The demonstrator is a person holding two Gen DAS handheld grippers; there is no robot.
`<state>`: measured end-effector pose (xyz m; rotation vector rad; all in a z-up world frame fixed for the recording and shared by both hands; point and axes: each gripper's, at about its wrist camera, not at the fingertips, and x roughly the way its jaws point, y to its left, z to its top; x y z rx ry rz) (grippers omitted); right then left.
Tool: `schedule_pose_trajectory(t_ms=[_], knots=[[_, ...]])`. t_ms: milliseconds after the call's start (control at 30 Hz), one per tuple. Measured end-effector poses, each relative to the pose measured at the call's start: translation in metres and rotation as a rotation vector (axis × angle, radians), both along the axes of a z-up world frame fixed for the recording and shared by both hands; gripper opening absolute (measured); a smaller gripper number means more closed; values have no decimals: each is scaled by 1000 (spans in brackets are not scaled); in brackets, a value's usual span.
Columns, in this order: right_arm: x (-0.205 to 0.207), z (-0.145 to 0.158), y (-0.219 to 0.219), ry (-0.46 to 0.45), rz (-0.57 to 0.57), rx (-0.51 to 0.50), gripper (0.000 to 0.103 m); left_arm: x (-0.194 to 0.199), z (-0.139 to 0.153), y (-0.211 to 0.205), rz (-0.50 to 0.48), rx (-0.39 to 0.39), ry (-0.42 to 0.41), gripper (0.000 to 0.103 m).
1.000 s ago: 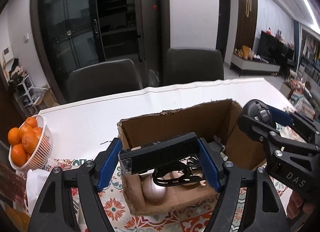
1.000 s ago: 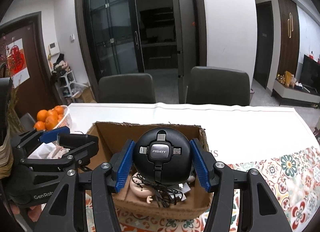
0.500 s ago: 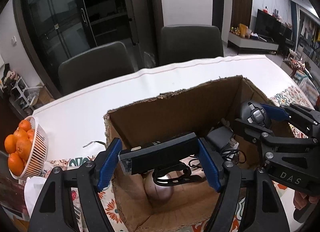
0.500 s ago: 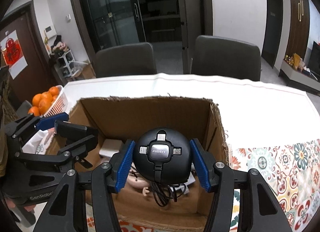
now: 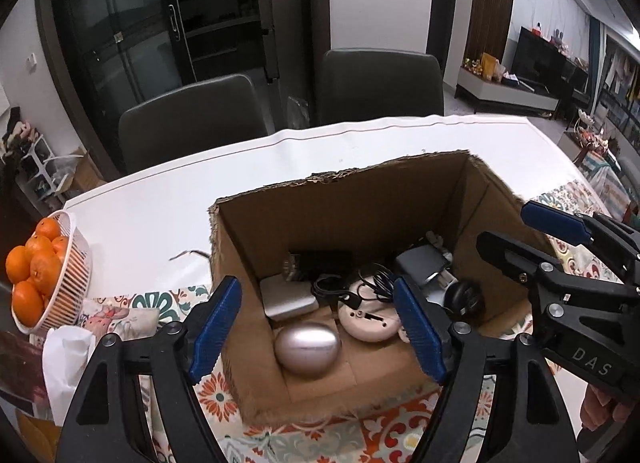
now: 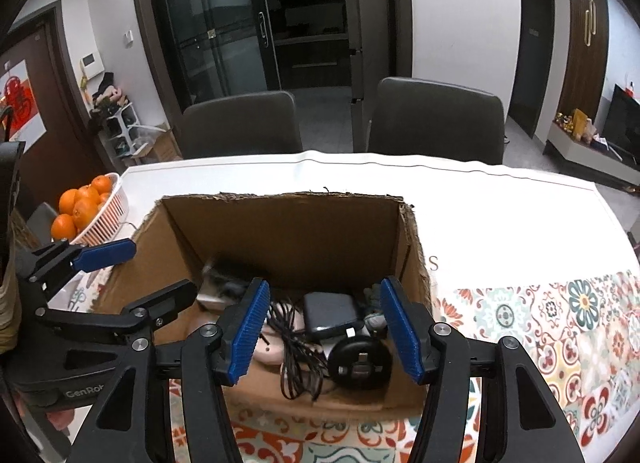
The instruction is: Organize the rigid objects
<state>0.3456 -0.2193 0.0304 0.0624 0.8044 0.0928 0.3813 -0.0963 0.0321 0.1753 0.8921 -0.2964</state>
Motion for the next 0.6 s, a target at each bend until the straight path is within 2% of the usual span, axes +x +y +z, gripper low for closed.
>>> schedule_pose_trajectory(t_ms=[267, 600], knots=[[-44, 28, 2, -73, -46, -23, 59, -49, 29, 13, 27, 19, -100, 80], [-119, 62, 11, -174, -77, -51, 62, -125, 64, 31, 83, 2, -245, 87]])
